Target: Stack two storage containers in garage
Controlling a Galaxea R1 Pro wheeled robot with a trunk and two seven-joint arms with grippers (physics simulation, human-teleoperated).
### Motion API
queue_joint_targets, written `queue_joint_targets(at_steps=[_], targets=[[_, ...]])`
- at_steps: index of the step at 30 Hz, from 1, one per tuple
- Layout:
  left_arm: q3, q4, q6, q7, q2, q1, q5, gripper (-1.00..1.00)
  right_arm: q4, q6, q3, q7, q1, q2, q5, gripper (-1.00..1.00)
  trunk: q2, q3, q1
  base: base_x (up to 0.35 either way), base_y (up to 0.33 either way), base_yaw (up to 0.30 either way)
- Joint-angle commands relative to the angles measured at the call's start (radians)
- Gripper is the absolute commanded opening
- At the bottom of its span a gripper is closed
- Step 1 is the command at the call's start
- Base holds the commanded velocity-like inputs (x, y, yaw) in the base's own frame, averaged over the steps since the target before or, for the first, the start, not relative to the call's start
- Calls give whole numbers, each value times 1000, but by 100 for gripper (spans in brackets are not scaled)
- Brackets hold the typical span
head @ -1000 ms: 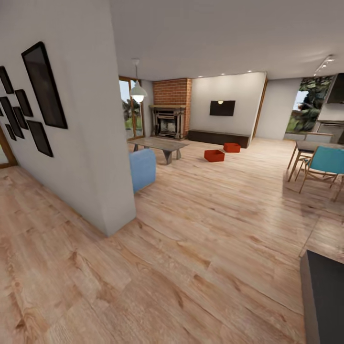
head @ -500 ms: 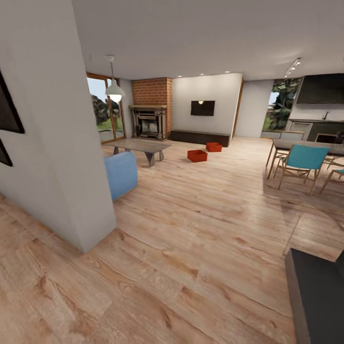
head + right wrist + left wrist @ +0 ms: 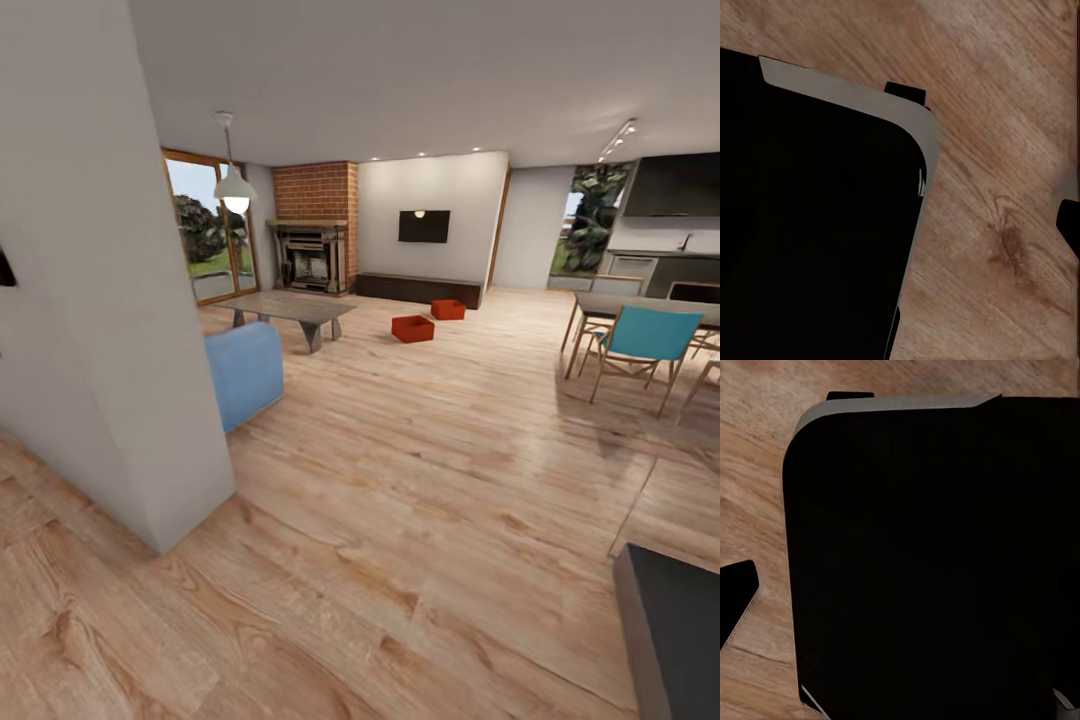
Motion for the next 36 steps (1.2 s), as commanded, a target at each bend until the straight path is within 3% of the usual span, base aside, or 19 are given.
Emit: queue_joint_targets(at_steps=[1,18,36], targets=[[1,0,-3,0,0,0,2,100,2,-4,7,5,-1,0,-11,100,0,-1,1,322,0,0],[0,1,3,0,-1,0,1,100,2,-6,5,5,-1,0,-12,100,0,-1,1,321,0,-1],[-2,1,4,-1,-1,0,1,100,2,-5,8,5,-1,0,-11,100,0,-1,1,321,0,-129]])
